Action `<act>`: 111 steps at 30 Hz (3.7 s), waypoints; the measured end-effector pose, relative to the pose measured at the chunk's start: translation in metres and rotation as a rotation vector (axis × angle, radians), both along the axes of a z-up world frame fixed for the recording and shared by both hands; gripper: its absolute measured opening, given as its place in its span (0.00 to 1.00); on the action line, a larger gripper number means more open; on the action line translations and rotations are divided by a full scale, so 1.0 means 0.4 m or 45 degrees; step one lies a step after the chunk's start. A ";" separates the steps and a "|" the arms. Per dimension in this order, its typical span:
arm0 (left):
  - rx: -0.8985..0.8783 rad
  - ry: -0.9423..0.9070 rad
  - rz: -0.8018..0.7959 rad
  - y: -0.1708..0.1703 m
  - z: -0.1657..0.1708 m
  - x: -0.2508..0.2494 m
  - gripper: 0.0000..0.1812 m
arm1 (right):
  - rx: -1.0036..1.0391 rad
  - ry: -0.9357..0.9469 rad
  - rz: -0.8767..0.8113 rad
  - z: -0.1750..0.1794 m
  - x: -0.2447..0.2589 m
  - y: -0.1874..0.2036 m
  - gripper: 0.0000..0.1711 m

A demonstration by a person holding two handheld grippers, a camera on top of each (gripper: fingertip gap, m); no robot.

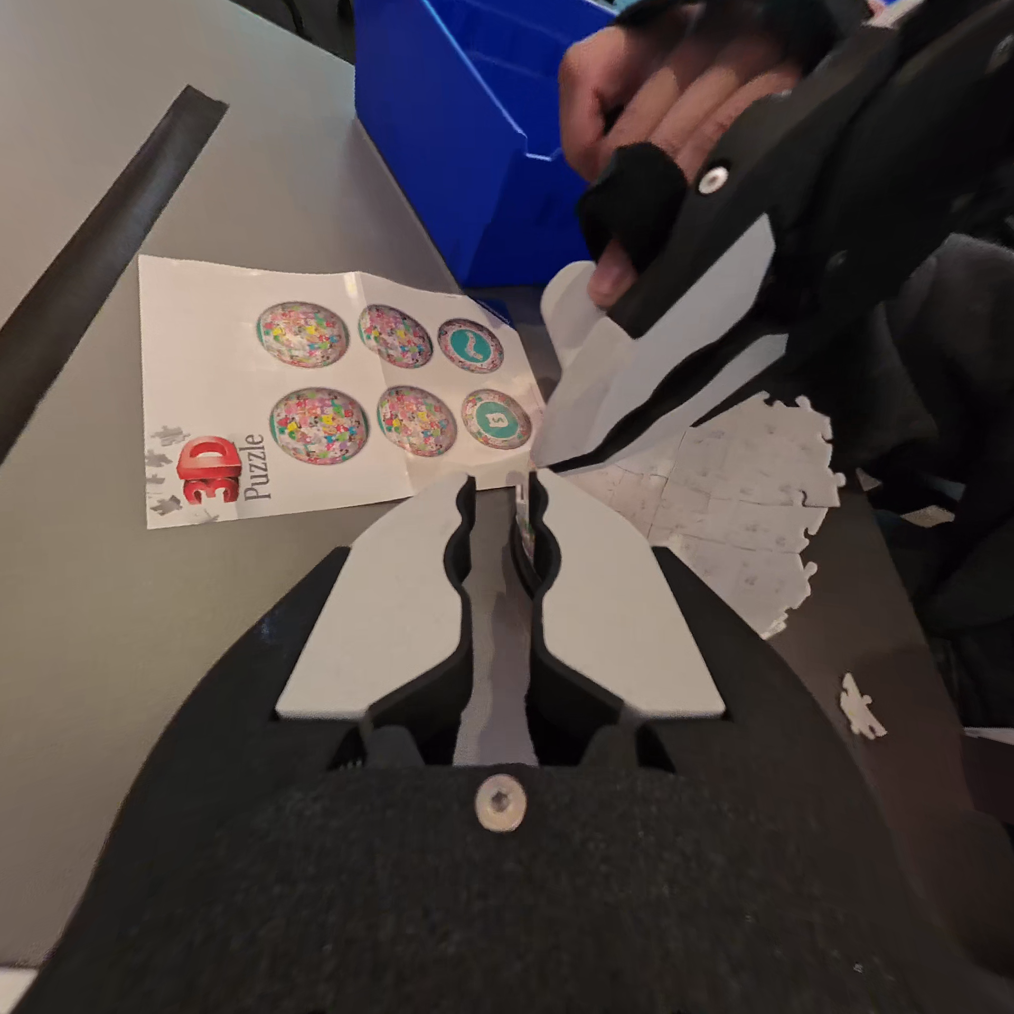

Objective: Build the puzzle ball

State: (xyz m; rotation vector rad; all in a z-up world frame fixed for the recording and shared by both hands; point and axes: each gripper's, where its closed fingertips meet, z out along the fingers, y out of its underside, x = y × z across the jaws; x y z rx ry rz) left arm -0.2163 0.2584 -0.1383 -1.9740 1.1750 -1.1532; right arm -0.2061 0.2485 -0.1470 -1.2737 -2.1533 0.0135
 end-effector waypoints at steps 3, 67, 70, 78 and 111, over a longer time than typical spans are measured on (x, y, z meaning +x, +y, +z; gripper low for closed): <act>0.020 0.036 -0.019 -0.009 -0.004 0.007 0.09 | 0.020 -0.006 -0.008 0.000 0.001 0.005 0.01; -0.173 0.053 -0.007 0.002 -0.117 0.045 0.04 | -0.023 0.127 0.030 0.061 -0.014 -0.012 0.03; -0.165 0.064 -0.004 0.006 -0.121 0.047 0.04 | -0.156 0.170 0.078 0.098 -0.023 -0.041 0.00; -0.146 0.114 -0.023 0.011 -0.136 0.059 0.04 | -0.307 -0.369 -0.156 -0.015 0.024 -0.072 0.00; -0.215 0.045 -0.110 0.015 -0.135 0.077 0.03 | 0.244 0.387 -0.432 0.302 0.076 -0.068 0.00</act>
